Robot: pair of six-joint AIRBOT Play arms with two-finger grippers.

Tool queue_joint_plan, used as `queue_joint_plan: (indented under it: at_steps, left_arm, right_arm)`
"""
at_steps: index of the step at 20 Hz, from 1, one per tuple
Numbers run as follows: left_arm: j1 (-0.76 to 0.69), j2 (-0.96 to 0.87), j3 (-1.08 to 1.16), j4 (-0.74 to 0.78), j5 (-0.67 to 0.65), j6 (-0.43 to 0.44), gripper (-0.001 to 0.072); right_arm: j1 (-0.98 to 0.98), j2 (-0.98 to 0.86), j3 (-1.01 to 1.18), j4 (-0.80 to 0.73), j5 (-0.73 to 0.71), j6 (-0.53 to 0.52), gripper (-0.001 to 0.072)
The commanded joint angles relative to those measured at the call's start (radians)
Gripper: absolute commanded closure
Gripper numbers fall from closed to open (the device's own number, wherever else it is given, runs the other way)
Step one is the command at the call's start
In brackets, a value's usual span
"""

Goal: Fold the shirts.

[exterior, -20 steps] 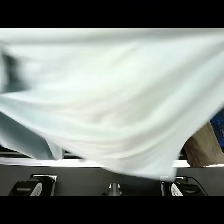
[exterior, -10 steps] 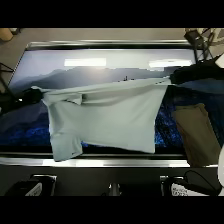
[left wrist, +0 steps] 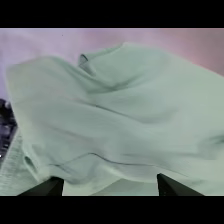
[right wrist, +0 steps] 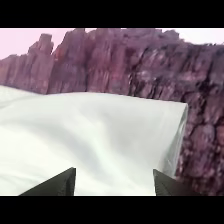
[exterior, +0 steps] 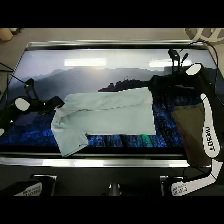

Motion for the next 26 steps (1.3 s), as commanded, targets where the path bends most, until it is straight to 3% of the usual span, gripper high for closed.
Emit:
queue_joint_plan:
  at_steps: [1, 2, 3, 5, 6, 7, 12, 18, 22, 23, 24, 26]
  left_arm:
    - [0.11, -0.021, 0.118, 0.021, -0.293, 0.121, 0.008]
    - [0.166, -0.019, 0.151, 0.064, -0.4, 0.135, 0.0242]
    - [0.218, -0.016, 0.153, 0.077, -0.471, 0.152, 0.032]
    - [0.302, -0.017, 0.099, 0.075, -0.549, 0.196, 0.0296]
    - [0.327, -0.018, 0.044, 0.074, -0.541, 0.202, 0.0216]
    - [0.34, -0.019, -0.01, 0.061, -0.517, 0.22, 0.0201]
    - [0.343, -0.043, -0.173, -0.113, -0.387, 0.344, 0.0213]
    - [0.336, -0.073, -0.174, -0.143, -0.235, 0.404, 0.0259]
    - [0.321, -0.118, -0.173, -0.176, -0.232, 0.437, 0.0265]
    - [0.311, -0.124, -0.172, -0.182, -0.232, 0.444, 0.0334]
    - [0.301, -0.126, -0.172, -0.182, -0.232, 0.444, 0.0346]
    - [0.295, -0.124, -0.172, -0.182, -0.237, 0.444, 0.0604]
  right_arm:
    - [-0.068, 0.028, 0.045, -0.047, 0.077, -0.045, 0.0208]
    - [-0.111, 0.048, 0.045, -0.079, 0.158, -0.045, 0.0208]
    - [-0.148, 0.056, 0.045, -0.119, 0.277, -0.044, 0.0209]
    - [-0.184, 0.055, 0.025, -0.246, 0.474, -0.042, 0.0222]
    - [-0.182, 0.055, 0.0, -0.328, 0.536, -0.05, 0.0222]
    - [-0.182, 0.055, -0.027, -0.361, 0.571, -0.066, 0.0223]
    - [-0.182, 0.055, -0.124, -0.292, 0.558, -0.069, 0.0223]
    - [-0.182, 0.055, -0.132, -0.293, 0.602, -0.107, 0.0222]
    - [-0.182, 0.056, -0.22, -0.293, 0.612, -0.114, 0.021]
    - [-0.182, 0.063, -0.257, -0.293, 0.594, -0.119, 0.021]
    - [-0.182, 0.076, -0.29, -0.293, 0.569, -0.123, 0.021]
    - [-0.182, 0.103, -0.353, -0.292, 0.537, -0.122, 0.0204]
